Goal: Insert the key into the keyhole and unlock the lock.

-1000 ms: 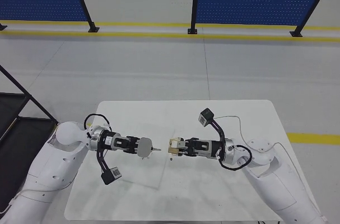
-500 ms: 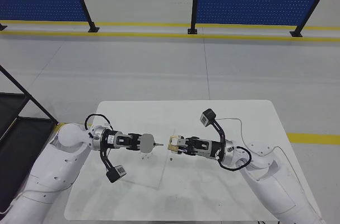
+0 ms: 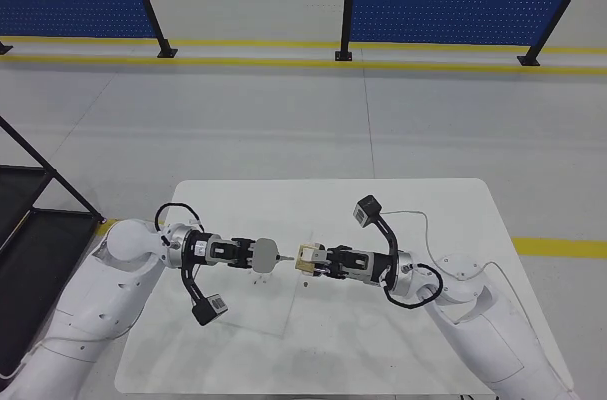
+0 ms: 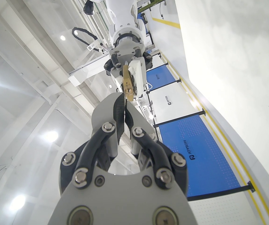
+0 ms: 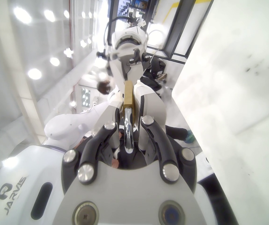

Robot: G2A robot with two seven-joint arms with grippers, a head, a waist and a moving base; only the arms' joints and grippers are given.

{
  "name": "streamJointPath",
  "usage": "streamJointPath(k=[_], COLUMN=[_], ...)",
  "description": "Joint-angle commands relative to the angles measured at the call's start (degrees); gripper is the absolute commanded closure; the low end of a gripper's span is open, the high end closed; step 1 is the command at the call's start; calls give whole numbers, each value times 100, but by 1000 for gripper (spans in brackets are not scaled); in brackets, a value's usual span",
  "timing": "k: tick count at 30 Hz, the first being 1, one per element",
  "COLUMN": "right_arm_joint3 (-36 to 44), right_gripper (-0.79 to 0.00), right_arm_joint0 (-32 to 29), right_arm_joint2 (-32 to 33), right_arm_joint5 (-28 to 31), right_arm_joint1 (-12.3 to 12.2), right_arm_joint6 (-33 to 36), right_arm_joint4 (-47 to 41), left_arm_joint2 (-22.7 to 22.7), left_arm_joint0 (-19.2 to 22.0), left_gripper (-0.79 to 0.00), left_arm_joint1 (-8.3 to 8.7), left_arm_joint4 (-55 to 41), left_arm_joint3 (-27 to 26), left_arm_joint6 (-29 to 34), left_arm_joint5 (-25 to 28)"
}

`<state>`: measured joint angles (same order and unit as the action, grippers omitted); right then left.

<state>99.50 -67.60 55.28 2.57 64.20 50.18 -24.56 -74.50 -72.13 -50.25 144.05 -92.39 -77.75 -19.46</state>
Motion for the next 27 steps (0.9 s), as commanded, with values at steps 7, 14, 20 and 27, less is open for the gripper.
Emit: streamJointPath(k=[7, 14, 20, 27], right_arm_joint3=[-24, -49, -42, -17], right_gripper=[0, 0, 0, 0], right_arm_joint0=[13, 30, 34, 22], right_arm_joint2=[2, -1, 6, 13], right_arm_joint5=[4, 41, 48, 47], right_arm_joint1=[14, 29, 35, 41], right_arm_joint6=[26, 58, 62, 72], right_arm_joint4=[4, 6, 76, 106], left_arm_joint2=[62, 110, 157, 186], left_arm_joint0=[60, 105, 138, 170], left_gripper=[0, 0, 0, 0], left_arm_joint1=[2, 3, 4, 7], left_arm_joint4=[-46, -64, -94, -99], left_arm_joint3=[70, 112, 139, 162], left_arm_joint6=[-47, -65, -86, -83], left_arm_joint5=[24, 26, 42, 45])
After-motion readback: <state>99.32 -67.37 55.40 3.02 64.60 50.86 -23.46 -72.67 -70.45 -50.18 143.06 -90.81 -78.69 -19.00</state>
